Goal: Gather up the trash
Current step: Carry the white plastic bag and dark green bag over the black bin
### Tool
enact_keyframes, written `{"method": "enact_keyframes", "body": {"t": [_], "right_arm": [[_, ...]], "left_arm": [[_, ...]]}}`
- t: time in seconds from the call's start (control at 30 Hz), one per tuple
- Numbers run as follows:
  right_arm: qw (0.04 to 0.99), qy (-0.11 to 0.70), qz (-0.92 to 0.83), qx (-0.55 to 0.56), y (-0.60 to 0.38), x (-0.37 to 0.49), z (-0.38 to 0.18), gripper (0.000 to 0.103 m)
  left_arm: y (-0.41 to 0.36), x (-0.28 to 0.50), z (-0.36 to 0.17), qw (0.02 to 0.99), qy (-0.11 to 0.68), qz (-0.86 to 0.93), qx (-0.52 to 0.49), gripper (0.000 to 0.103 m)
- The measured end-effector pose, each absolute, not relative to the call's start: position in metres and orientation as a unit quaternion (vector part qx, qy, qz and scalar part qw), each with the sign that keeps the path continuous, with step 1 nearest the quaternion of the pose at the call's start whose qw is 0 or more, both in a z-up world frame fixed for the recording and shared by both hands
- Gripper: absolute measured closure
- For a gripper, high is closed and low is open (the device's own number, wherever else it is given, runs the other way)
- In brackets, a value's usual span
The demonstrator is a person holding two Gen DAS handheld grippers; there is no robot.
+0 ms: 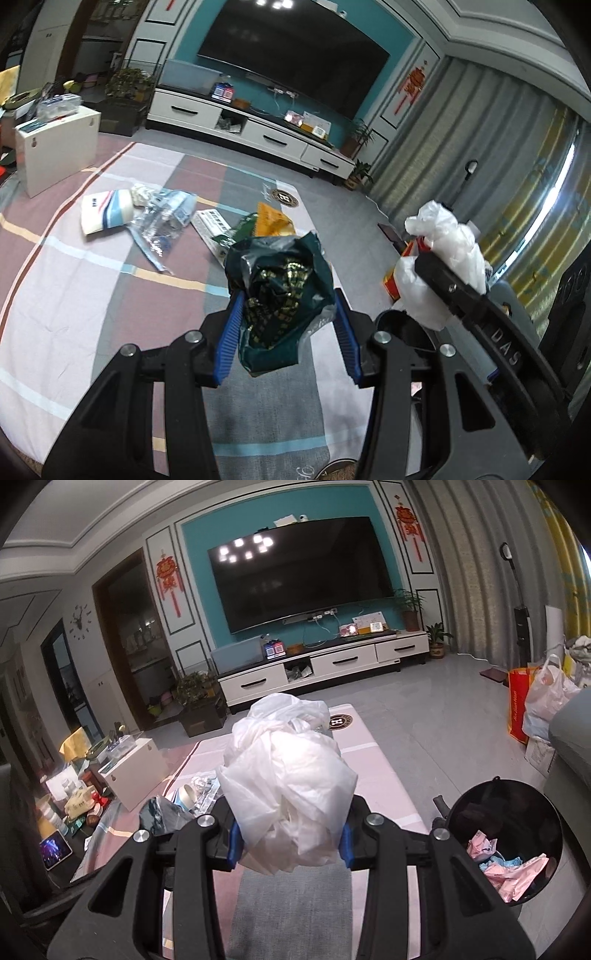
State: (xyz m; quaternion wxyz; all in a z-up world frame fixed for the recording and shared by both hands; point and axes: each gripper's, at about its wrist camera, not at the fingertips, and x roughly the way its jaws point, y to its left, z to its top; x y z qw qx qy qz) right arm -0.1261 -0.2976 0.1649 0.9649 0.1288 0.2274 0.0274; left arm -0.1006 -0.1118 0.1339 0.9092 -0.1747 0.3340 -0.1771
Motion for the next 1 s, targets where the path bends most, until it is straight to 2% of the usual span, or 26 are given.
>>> {"method": "enact_keyframes", "body": {"t": [0.47, 1.0], "right_arm": [[0.956, 0.214, -0.062, 0.189, -0.367, -0.144, 0.156, 0.063], [0.906, 0.22, -0.215, 0.29, -0.472, -0.178, 0.115, 0.063]], "left_arm": [[-0.195, -0.097, 0.127, 0.898, 0.353, -0.24, -0.105, 0.055], [-0.302, -0.082, 0.1, 0.843, 0.397, -0.357, -0.066, 0.055]]}}
